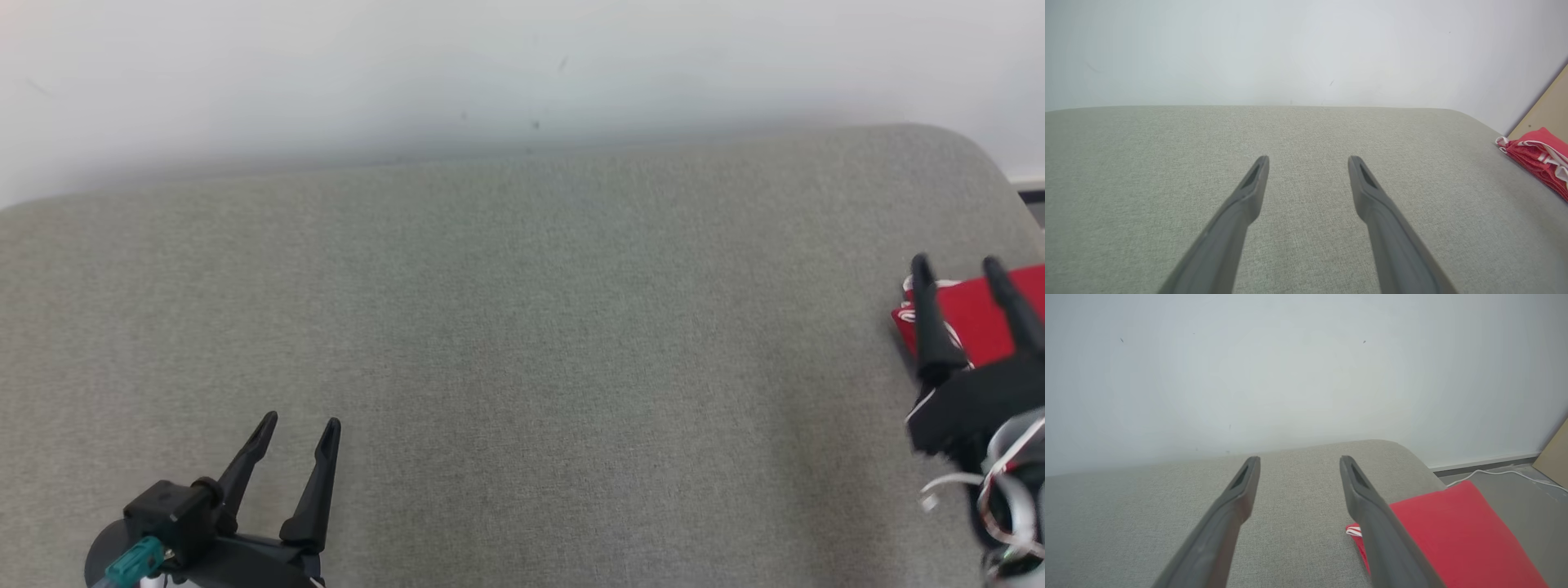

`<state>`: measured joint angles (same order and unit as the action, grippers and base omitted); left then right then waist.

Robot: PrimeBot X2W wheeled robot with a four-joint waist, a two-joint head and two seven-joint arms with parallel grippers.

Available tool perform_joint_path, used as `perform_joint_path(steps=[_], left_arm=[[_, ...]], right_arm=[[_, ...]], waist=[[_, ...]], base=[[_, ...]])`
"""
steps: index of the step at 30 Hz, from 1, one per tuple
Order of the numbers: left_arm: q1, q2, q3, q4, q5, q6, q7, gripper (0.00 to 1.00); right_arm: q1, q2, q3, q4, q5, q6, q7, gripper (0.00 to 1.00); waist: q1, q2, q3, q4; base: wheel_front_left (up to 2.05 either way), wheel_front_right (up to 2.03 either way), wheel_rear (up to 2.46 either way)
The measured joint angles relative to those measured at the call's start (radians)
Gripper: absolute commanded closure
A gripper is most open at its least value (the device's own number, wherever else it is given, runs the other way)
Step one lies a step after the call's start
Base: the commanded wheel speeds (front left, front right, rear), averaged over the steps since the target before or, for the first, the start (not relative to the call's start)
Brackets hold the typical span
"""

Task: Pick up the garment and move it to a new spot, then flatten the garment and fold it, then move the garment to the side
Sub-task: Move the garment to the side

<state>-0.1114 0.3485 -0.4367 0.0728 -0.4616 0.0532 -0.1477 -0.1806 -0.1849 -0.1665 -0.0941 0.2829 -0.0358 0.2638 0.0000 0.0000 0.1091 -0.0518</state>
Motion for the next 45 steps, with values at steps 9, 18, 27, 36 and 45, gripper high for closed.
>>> perform_joint_path(steps=[9, 18, 27, 36, 45], left_arm=[[0.005, -0.027, 0.034, 0.002, 0.006, 0.027, -0.043, 0.0], [0.006, -0.05, 0.043, 0.022, -0.008, 0.034, -0.057, 0.0], [0.037, -0.056, 0.067, 0.069, -0.045, 0.027, -0.064, 0.0], [0.066, -0.061, 0.103, 0.109, -0.079, 0.036, -0.062, 0.0], [0.066, -0.085, 0.113, 0.135, -0.081, 0.052, -0.06, 0.0]], right_arm=[[0.134, 0.071, 0.047, -0.007, 0.036, 0.062, -0.15, 0.0], [0.185, 0.11, 0.052, 0.037, 0.06, 0.061, -0.235, 0.0], [0.198, 0.124, 0.086, 0.109, 0.07, 0.054, -0.284, 0.0], [0.212, 0.132, 0.112, 0.164, 0.078, 0.042, -0.317, 0.0], [0.211, 0.133, 0.115, 0.22, 0.077, 0.03, -0.327, 0.0]], waist=[[0.0, 0.0, -0.051, 0.05], [-0.0001, 0.0, -0.086, 0.119], [0.0, 0.0, -0.14, 0.168], [0.0, 0.0, -0.161, 0.156], [0.0, -0.0001, -0.166, 0.126]], base=[[0.0, 0.0, 0.0], [0.0, 0.0, 0.0], [0.0, 0.0, 0.0], [0.0, 0.0, 0.0], [0.0, 0.0, 0.0]])
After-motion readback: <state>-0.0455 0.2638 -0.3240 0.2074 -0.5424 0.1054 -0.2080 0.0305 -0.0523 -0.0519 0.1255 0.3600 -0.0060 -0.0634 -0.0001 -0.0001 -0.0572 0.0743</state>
